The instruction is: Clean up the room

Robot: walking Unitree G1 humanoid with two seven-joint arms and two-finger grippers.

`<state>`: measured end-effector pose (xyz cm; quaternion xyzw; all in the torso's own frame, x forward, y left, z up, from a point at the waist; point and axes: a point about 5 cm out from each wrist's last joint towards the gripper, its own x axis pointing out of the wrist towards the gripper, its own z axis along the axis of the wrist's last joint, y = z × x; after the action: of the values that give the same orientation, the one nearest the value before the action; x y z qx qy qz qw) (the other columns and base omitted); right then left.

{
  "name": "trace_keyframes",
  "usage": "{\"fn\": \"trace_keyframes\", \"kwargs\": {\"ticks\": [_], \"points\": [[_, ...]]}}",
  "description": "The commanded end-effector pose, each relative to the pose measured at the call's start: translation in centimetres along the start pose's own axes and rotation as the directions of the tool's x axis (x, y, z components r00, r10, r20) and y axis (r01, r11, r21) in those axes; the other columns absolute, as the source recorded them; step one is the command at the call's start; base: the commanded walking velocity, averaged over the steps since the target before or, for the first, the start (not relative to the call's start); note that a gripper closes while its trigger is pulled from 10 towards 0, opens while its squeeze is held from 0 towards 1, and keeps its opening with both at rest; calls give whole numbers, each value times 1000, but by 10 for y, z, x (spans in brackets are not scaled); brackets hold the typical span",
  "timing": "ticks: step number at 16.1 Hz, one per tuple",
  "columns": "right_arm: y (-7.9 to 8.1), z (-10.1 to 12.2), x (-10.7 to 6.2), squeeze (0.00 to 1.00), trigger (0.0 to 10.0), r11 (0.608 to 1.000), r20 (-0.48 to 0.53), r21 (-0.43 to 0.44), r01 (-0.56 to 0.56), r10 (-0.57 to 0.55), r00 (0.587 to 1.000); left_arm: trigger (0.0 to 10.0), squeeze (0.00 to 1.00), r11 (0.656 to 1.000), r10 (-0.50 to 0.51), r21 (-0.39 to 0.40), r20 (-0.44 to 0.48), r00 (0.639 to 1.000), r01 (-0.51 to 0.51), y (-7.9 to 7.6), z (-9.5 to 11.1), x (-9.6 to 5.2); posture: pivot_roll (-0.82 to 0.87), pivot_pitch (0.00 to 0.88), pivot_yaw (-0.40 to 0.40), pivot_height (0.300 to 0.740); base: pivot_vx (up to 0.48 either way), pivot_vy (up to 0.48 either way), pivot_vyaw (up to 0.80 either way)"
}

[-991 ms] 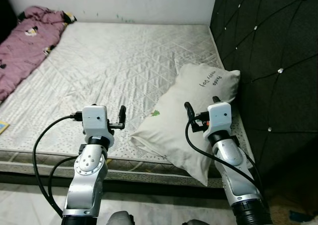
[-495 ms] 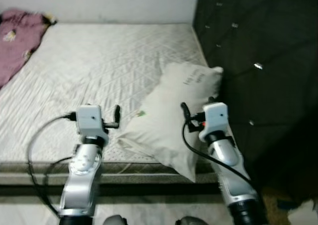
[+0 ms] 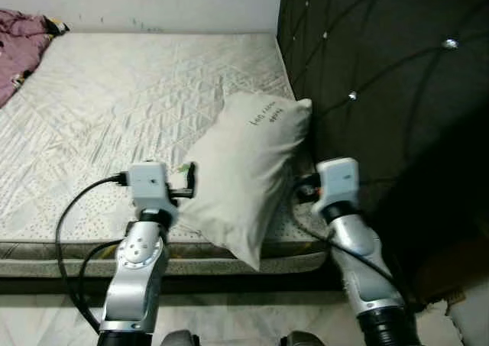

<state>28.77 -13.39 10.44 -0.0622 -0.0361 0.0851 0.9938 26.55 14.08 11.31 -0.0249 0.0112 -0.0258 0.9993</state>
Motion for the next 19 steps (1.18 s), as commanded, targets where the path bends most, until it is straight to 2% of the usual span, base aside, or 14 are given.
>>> {"fn": "trace_keyframes", "kwargs": {"ticks": [1, 4, 11, 16, 19], "points": [[6, 2, 2, 0, 10000, 1000, 9, 19, -13, 12, 1000, 10000, 0, 1000, 3, 7, 28, 1000, -3, 5, 5, -1, -51, 21, 12, 740, 0, 0, 0], [6, 2, 2, 0, 10000, 1000, 6, 24, -14, 14, 1000, 10000, 0, 1000, -7, -1, 29, 1000, 7, 4, 5, -1, -51, 19, 13, 740, 365, 0, -533], [7, 1, 2, 0, 10000, 999, 3, 23, -24, 24, 1000, 10000, 0, 1000, -7, -2, 23, 1000, 7, 4, 4, -1, -48, 17, 10, 740, 370, 0, 0], [8, 2, 2, 0, 10000, 999, 5, 15, -29, 29, 1000, 10000, 0, 1000, 4, 6, 13, 1000, -4, 5, 3, -1, -48, 20, 11, 740, 0, 0, 0], [9, 2, 2, 0, 10000, 999, 6, 11, -32, 32, 999, 10000, 0, 1000, 6, -2, 9, 1000, -6, 5, 2, -1, -48, 22, 12, 740, 0, 0, 692]]}}
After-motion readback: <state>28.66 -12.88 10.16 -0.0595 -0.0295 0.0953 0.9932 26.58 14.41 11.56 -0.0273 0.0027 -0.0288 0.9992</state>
